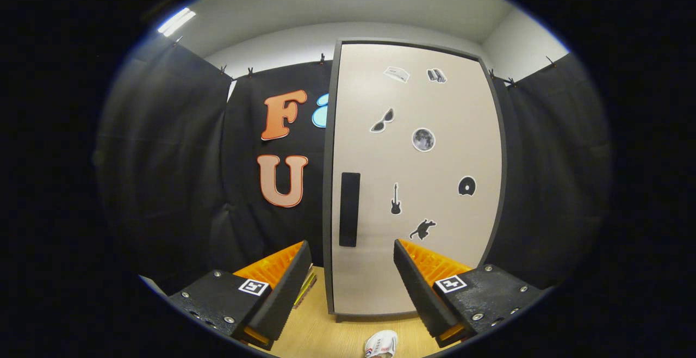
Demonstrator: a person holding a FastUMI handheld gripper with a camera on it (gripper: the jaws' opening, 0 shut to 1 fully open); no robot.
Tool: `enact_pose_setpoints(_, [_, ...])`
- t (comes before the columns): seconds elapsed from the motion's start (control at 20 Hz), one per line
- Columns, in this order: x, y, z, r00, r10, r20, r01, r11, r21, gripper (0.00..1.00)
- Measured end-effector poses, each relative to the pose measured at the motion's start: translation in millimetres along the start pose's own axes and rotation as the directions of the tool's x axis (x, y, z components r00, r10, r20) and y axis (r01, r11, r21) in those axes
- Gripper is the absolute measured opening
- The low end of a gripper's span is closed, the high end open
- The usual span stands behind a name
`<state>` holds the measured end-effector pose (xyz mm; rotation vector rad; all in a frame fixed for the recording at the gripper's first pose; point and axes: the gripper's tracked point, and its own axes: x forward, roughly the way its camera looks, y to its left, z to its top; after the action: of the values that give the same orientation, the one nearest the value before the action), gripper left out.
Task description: Open the shoe cabinet door, grab the shoes and put them into the shoe cabinet, then close the shoe cabinet door.
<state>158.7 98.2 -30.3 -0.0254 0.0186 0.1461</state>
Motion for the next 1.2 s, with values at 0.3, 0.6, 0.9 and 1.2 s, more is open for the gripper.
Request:
enact_pose_setpoints(0.3, [60,10,-11,1.0,-0.004,-0.003,0.004,1.0,-0.015,0.96])
enact_pose_setpoints(0.6, [111,8,-10,0.999,-0.038,0.005,0.038,0.999,-0.013,0.96])
enact_pose_setpoints(0.9, [136,8,-8,0.998,-0.06,0.016,0.061,0.998,-0.021,0.84])
enact_pose_setpoints(1.2, [147,2,-4,0.996,-0.081,0.034,0.082,0.996,-0.032,0.47])
